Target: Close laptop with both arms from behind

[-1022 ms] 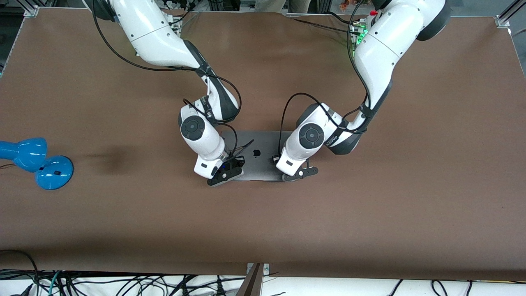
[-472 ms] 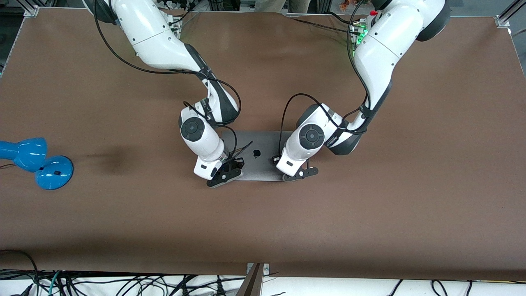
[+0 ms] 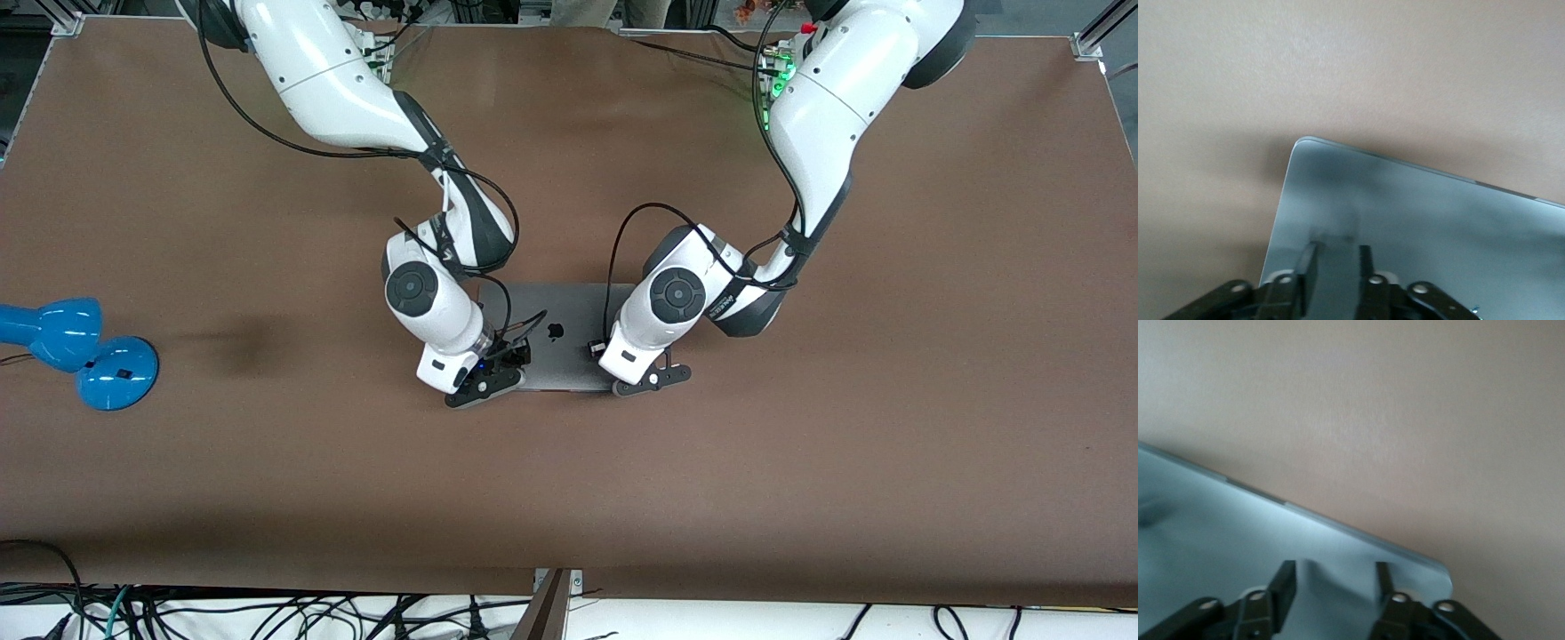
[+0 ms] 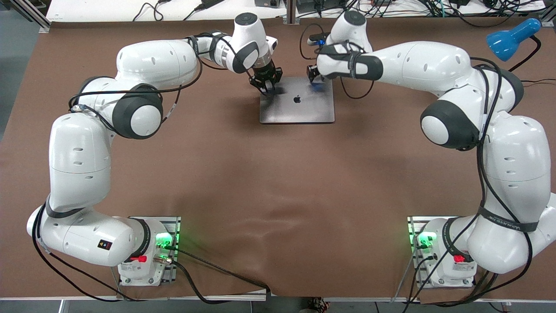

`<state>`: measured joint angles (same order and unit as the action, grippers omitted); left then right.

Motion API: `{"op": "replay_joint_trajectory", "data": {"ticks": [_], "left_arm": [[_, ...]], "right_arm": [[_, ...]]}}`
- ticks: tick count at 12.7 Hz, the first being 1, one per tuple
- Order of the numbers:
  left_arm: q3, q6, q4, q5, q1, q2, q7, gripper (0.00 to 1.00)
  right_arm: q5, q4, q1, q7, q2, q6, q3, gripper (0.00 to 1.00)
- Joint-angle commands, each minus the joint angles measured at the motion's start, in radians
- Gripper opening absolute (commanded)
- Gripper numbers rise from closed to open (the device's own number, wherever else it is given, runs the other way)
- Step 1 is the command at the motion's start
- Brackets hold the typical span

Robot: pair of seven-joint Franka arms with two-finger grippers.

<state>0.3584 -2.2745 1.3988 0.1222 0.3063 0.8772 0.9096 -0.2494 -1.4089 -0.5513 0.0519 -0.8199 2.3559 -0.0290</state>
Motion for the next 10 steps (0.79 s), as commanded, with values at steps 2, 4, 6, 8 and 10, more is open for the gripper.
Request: {"op": "replay_joint_trajectory", "data": {"ticks": [2, 4, 6, 8, 10], "left_arm": [[0.002, 0.078, 0.011, 0.043, 0.0, -0.07, 0.003, 1.0], [0.004, 0.136, 0.032, 0.043, -0.001, -0.119, -0.011, 1.0], [0.005, 0.135, 0.124, 0.04, -0.028, -0.219, -0.067, 1.0], [0.007, 0.135, 0.247, 0.039, -0.046, -0.347, -0.08, 1.0], [0.008, 0.142, 0.346, 0.031, -0.061, -0.47, -0.093, 1.0]], "right_arm": [[-0.013, 0.154, 0.017, 0.135, 0.068, -0.353, -0.049, 0.95], [-0.005, 0.168, 0.046, 0.212, 0.14, -0.466, -0.051, 0.98], [0.008, 0.166, 0.085, 0.215, 0.22, -0.561, -0.054, 1.0], [0.115, 0.168, 0.129, 0.214, 0.313, -0.662, -0.046, 1.0], [0.195, 0.166, 0.178, 0.207, 0.39, -0.759, -0.037, 1.0]]}}
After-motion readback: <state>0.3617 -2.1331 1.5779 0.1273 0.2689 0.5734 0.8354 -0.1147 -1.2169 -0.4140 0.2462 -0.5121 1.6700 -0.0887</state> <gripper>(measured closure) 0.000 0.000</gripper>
